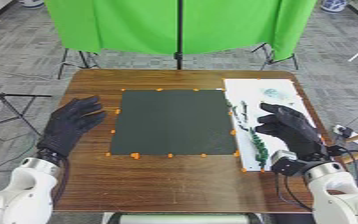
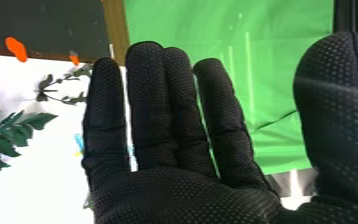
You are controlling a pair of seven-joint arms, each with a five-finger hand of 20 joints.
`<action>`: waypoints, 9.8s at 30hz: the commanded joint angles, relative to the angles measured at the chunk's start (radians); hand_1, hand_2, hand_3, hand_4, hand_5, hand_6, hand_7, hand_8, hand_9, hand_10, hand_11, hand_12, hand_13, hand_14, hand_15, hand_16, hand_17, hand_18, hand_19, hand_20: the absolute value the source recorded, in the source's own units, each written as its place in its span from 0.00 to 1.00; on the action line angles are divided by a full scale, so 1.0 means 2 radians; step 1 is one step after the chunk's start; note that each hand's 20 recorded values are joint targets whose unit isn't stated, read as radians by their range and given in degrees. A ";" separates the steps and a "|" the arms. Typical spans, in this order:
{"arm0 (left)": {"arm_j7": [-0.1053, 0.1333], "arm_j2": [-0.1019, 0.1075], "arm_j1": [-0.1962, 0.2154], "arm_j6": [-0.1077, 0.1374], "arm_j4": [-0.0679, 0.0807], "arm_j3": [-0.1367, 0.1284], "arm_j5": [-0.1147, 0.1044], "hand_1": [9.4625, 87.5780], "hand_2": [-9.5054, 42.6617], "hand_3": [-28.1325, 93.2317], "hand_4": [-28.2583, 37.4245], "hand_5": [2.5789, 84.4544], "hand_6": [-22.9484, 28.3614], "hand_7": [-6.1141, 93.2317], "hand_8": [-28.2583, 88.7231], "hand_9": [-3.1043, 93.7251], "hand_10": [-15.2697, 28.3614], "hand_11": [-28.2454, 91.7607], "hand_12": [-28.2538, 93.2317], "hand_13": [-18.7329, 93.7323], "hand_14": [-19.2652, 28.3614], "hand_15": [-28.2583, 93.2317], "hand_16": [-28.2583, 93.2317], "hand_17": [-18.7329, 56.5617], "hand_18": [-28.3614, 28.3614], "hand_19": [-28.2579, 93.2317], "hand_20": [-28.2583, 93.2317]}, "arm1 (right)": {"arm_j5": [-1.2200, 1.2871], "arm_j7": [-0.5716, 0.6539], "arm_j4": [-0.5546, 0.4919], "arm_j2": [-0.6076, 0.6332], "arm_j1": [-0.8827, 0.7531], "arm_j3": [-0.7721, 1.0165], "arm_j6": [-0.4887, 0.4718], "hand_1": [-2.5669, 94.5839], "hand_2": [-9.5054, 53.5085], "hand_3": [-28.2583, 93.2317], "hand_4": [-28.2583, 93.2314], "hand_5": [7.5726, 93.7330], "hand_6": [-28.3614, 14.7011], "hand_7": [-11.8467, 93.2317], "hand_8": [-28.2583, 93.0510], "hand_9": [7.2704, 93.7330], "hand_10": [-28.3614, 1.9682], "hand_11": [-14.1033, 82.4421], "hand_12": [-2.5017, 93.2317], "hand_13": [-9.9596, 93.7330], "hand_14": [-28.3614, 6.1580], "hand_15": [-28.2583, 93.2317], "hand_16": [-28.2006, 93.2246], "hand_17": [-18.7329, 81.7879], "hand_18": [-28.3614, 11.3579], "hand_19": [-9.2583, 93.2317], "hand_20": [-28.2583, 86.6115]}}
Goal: Arrange flowers
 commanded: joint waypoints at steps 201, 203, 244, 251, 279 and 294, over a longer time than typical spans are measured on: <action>-0.012 0.056 0.131 -0.013 -0.019 -0.117 -0.075 0.21 0.27 0.83 0.00 0.47 0.58 0.30 0.14 0.39 0.70 0.51 0.35 0.41 0.79 0.64 0.18 0.17 0.92 0.74 0.22 | -0.615 0.148 0.318 -0.093 0.449 -0.592 -0.060 0.39 0.08 0.96 0.04 0.84 0.59 0.72 0.24 1.00 0.66 0.66 0.36 0.95 0.65 0.78 0.49 0.61 0.24 0.96 0.48; -0.010 0.059 0.131 -0.011 -0.019 -0.115 -0.076 0.21 0.27 0.83 0.00 0.47 0.58 0.30 0.14 0.39 0.70 0.51 0.35 0.41 0.79 0.64 0.18 0.17 0.92 0.74 0.22 | -0.609 0.154 0.317 -0.092 0.449 -0.594 -0.061 0.38 0.08 0.95 0.03 0.84 0.61 0.73 0.19 1.00 0.66 0.65 0.36 0.95 0.65 0.78 0.49 0.61 0.24 0.96 0.48; 0.030 0.003 0.199 0.001 -0.052 -0.156 -0.057 0.21 0.27 0.83 0.00 0.47 0.58 0.30 0.14 0.39 0.71 0.51 0.35 0.41 0.79 0.64 0.18 0.17 0.92 0.74 0.22 | -0.533 0.255 0.084 0.259 0.208 -0.190 -0.024 0.18 0.05 0.90 0.01 0.50 0.49 0.51 0.08 0.56 0.46 0.70 0.32 0.61 0.46 0.82 0.43 0.45 0.22 0.88 0.53; 0.029 0.002 0.199 -0.002 -0.052 -0.158 -0.057 0.21 0.27 0.83 0.00 0.47 0.58 0.30 0.14 0.39 0.71 0.51 0.35 0.41 0.79 0.64 0.18 0.17 0.92 0.74 0.22 | -0.501 0.316 0.069 0.254 0.063 -0.048 -0.076 0.13 0.01 0.88 0.00 0.32 0.37 0.38 0.11 0.34 0.33 0.64 0.28 0.46 0.39 0.79 0.36 0.39 0.18 0.84 0.53; 0.031 0.012 0.200 0.007 -0.050 -0.150 -0.061 0.21 0.28 0.83 0.00 0.47 0.58 0.30 0.14 0.39 0.71 0.51 0.35 0.41 0.79 0.64 0.18 0.17 0.92 0.74 0.22 | -0.535 0.312 0.103 0.261 0.006 -0.069 -0.125 0.35 0.00 0.87 0.00 0.69 0.64 0.49 0.04 0.71 0.57 0.69 0.31 0.74 0.58 0.79 0.43 0.47 0.25 0.88 0.54; 0.028 -0.001 0.205 0.009 -0.054 -0.151 -0.056 0.21 0.28 0.83 0.00 0.47 0.59 0.30 0.14 0.39 0.71 0.51 0.35 0.41 0.79 0.65 0.18 0.17 0.92 0.74 0.22 | -0.543 0.255 0.098 0.261 -0.017 -0.051 -0.060 0.46 0.01 0.91 0.00 0.83 0.63 0.60 0.21 0.90 0.64 0.74 0.36 0.84 0.59 0.86 0.48 0.55 0.22 0.97 0.55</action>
